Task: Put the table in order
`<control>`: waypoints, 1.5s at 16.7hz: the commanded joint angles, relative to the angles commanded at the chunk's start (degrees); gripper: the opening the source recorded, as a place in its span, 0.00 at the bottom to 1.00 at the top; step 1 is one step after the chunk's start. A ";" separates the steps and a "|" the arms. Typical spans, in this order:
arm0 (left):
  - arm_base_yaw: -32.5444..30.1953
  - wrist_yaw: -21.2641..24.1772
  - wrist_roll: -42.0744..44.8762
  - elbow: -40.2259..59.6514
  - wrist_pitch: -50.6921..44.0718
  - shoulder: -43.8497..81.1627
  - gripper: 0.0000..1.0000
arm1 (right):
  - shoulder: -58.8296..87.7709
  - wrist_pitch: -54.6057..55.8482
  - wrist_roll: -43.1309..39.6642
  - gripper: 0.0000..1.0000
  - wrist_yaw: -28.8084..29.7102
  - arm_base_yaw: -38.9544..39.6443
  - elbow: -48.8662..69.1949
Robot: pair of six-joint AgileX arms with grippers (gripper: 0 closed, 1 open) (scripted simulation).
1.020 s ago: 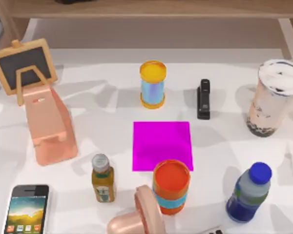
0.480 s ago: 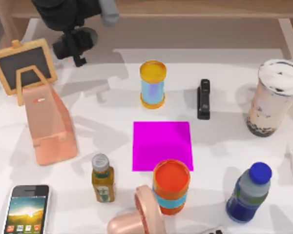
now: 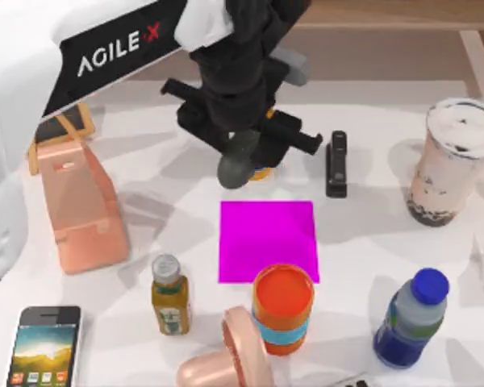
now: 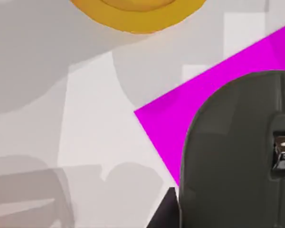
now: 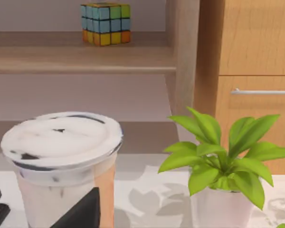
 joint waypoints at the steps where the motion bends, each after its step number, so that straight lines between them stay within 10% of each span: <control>1: -1.21 0.32 -5.80 0.10 -0.19 1.31 0.00 | 0.00 0.00 0.00 1.00 0.00 0.00 0.00; 9: -4.68 1.98 -33.76 0.76 -0.67 9.88 0.00 | 0.00 0.00 0.00 1.00 0.00 0.00 0.00; 25: -4.61 2.05 -35.01 -0.69 1.33 10.92 0.00 | 0.00 0.00 0.00 1.00 0.00 0.00 0.00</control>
